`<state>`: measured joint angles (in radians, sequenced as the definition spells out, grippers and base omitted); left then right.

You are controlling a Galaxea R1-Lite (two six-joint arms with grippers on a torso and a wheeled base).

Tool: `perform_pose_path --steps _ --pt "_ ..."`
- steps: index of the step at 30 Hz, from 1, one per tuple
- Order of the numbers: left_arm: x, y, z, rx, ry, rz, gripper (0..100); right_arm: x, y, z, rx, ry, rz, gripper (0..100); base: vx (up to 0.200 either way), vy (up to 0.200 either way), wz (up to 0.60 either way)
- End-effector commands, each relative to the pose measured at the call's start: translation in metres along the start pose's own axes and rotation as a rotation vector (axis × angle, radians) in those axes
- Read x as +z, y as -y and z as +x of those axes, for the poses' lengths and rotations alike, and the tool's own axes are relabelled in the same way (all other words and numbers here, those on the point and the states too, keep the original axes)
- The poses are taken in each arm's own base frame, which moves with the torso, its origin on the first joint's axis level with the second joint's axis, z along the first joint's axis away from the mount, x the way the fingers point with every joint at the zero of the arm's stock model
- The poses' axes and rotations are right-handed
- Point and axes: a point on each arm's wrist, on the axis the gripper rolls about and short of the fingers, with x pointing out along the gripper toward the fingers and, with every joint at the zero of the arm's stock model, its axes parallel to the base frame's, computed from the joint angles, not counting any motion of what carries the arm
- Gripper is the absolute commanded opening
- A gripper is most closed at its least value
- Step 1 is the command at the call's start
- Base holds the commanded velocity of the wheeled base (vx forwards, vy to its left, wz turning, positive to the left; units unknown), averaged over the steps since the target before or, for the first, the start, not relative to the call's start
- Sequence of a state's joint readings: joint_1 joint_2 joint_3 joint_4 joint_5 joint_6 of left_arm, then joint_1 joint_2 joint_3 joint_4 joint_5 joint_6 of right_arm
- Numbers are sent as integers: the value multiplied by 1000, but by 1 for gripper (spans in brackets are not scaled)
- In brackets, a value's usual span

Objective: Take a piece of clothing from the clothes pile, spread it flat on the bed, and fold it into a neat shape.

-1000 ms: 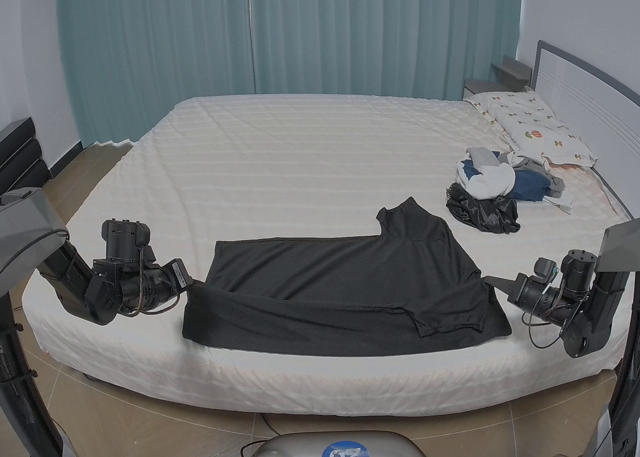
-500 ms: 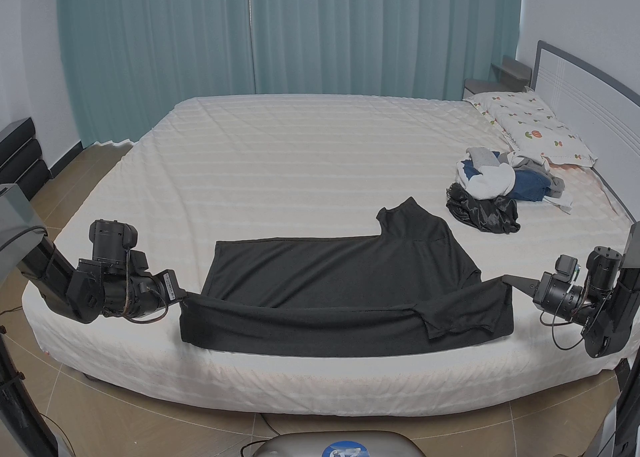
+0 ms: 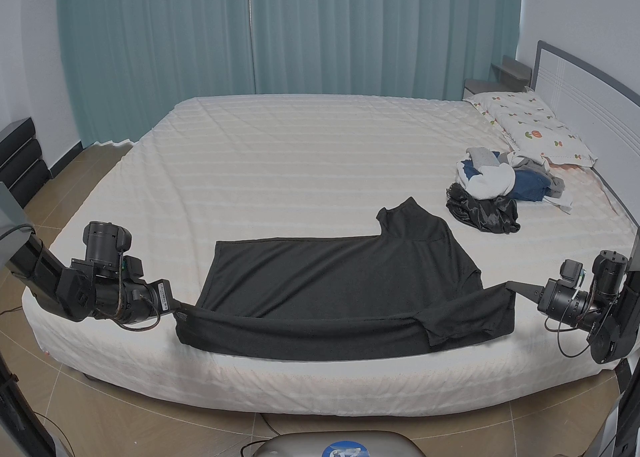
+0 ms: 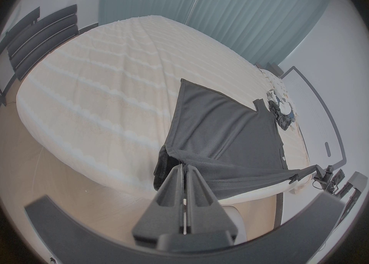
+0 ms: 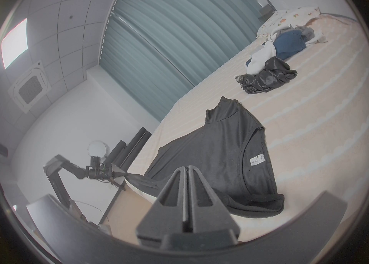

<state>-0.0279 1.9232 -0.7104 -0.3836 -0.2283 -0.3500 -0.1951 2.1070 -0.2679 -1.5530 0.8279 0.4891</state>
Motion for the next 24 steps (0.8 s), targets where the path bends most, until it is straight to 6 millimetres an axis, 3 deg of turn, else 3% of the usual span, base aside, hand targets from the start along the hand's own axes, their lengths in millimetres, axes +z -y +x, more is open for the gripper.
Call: perform_pose_path --steps 1,17,24 --pt "2 0 -4 0 8 6 0 -9 -3 -6 -10 -22 -35 0 0 0 0" --pt "-1 0 -3 29 -64 12 0 -23 4 -9 -37 -68 -57 0 0 0 0" --pt "3 -3 16 37 -75 -7 0 -18 16 3 -30 -56 -75 0 0 0 0"
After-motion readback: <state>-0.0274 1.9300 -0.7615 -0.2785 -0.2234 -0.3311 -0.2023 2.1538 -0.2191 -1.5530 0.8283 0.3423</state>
